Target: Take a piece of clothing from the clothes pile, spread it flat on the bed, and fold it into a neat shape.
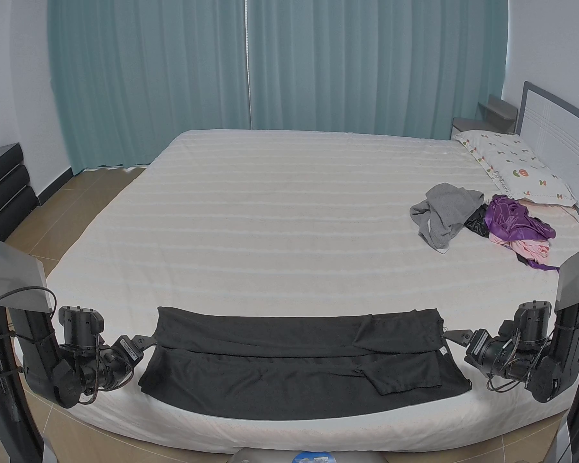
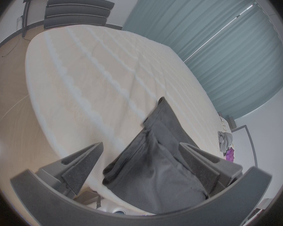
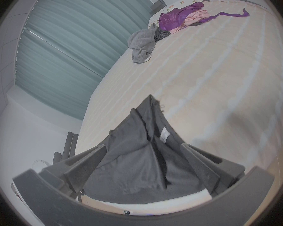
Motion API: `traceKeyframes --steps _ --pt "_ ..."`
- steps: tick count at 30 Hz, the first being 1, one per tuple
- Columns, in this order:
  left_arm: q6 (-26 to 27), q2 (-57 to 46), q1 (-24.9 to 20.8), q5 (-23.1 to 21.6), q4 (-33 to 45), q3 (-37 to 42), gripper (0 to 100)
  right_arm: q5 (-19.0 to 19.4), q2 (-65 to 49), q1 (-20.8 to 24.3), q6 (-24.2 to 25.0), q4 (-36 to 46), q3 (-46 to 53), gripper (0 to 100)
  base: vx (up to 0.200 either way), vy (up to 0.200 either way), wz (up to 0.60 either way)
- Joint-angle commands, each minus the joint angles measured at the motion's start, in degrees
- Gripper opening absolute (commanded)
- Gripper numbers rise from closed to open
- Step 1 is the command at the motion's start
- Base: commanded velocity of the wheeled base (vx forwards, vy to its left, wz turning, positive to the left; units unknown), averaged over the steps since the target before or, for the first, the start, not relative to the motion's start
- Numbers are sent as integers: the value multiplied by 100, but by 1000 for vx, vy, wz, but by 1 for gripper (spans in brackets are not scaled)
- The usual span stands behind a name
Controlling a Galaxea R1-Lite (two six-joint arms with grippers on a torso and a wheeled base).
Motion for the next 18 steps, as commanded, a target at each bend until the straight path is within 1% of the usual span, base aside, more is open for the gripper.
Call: traceKeyframes --steps 1,5,16,18 --pt "-3 39 -29 -22 -14 147 100 8 64 -19 12 -71 179 100 0 0 0" --pt "-12 48 -161 -22 -14 235 100 17 82 -19 12 -71 179 100 0 0 0" --pt "-56 -110 -258 -22 -14 244 100 17 143 34 12 -80 188 100 0 0 0" --pt "-170 -119 -407 -13 -23 253 100 17 143 43 12 -89 188 100 0 -200 0"
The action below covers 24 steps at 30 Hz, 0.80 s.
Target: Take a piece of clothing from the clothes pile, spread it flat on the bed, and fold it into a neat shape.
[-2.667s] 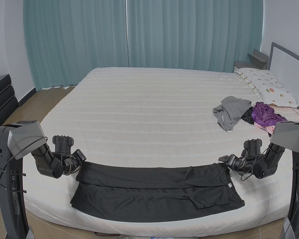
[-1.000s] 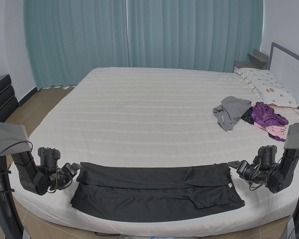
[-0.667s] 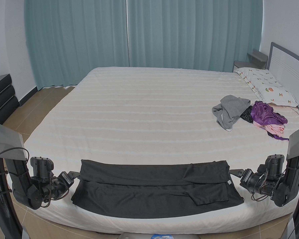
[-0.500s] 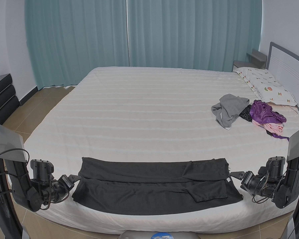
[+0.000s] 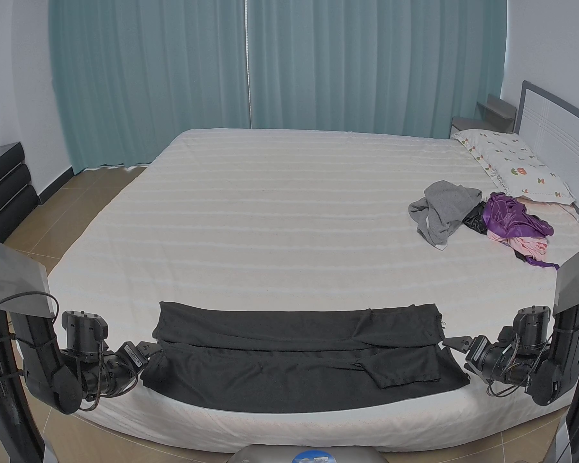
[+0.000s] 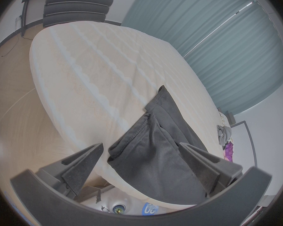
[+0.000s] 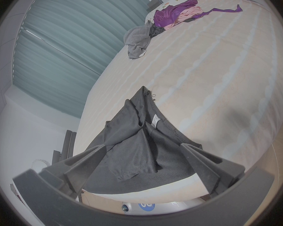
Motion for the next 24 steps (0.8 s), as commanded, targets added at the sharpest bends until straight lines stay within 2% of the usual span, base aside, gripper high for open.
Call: traceKeyframes --steps 1,7,18,24 --pt "-101 -36 -155 9 -6 13 100 1 30 21 1 -6 -2 100 0 -200 0" --pt "-198 -10 -278 53 -6 30 100 -7 21 47 1 -15 33 100 0 -200 0" --pt "-171 -115 -252 185 -6 162 100 -7 162 126 -8 -437 244 100 0 0 0" --pt "172 -89 -137 369 -6 399 100 -16 162 188 -8 -437 288 100 0 0 0"
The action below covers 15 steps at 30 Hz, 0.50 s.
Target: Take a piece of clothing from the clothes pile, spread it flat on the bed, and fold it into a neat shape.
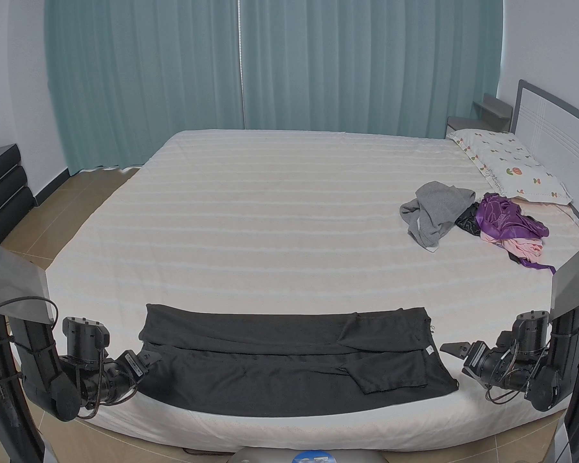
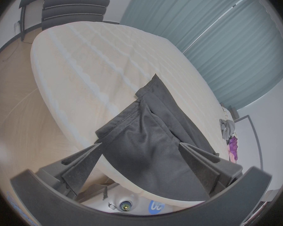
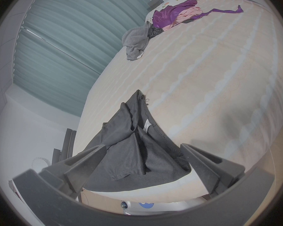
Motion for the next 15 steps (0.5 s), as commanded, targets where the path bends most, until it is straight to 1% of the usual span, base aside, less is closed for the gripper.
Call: traceKeyframes --steps 1,2,4,9,15 --pt "98 161 51 257 -23 58 100 -12 31 44 -8 -73 22 100 0 0 0" --pt "90 319 25 433 -41 32 100 -12 31 44 -8 -73 31 100 0 0 0" --pt "98 521 -19 574 -58 41 100 -20 31 44 -17 -73 31 100 0 0 0" --pt "72 635 -45 609 -217 23 100 -12 31 44 -17 -73 48 100 0 0 0" --pt "125 961 51 714 -261 -170 100 -12 22 44 -61 -73 101 100 0 0 0"
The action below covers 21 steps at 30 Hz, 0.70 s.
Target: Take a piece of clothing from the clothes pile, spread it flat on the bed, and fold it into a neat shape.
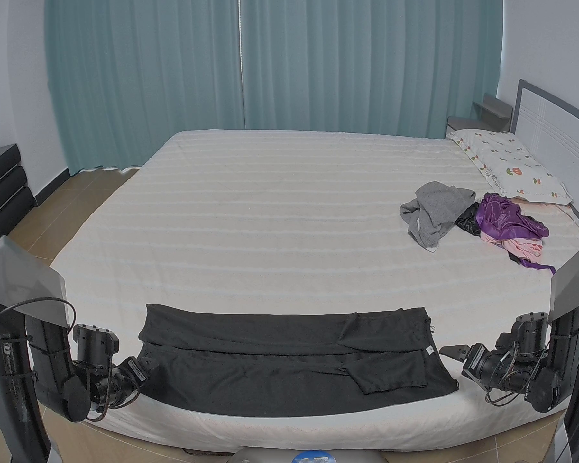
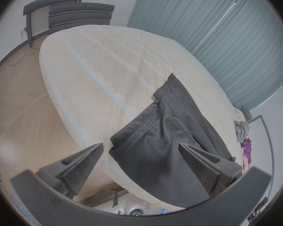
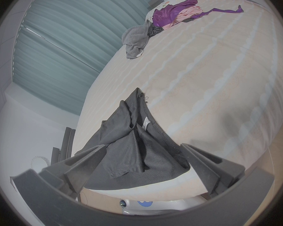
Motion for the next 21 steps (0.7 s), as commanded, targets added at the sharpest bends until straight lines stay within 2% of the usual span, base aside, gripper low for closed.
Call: traceKeyframes --steps 1,2,3,17,21 --pt "34 310 38 116 -39 -74 100 3 -13 3 -40 -76 64 100 0 0 0" --pt "17 328 38 160 -83 -66 100 3 -13 3 -66 -76 90 100 0 0 0" --pt "-1 336 47 178 -145 -66 0 12 -13 3 -110 -76 117 100 0 0 0" --pt "-18 503 196 494 -364 295 0 -41 -31 55 -523 258 134 100 0 0 0" --pt "61 521 196 494 -778 611 0 -50 -13 108 -637 346 134 100 0 0 0"
